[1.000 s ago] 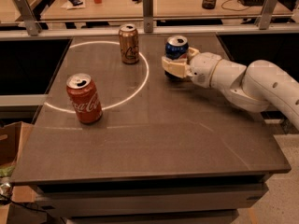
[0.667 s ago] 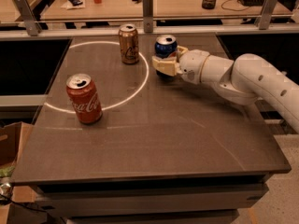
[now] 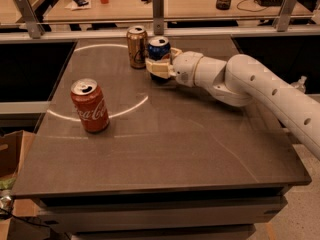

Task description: Move pepsi can near orange can

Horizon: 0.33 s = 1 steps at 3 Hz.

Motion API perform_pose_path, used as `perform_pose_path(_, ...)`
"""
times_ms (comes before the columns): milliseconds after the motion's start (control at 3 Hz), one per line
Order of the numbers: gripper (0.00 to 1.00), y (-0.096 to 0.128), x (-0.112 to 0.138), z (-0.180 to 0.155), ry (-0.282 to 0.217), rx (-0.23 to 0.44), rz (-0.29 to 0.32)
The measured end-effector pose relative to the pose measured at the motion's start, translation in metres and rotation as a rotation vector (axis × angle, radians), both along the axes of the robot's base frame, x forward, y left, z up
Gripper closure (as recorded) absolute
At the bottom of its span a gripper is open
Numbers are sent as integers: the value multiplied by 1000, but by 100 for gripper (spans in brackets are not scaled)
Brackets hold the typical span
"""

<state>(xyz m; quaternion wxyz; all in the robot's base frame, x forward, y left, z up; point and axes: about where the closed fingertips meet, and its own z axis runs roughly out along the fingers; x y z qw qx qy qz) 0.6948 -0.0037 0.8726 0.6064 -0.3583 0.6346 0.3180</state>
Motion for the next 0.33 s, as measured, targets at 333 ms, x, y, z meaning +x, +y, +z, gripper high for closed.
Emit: perform_pose_path(333, 82, 15, 9, 0, -46, -72, 7)
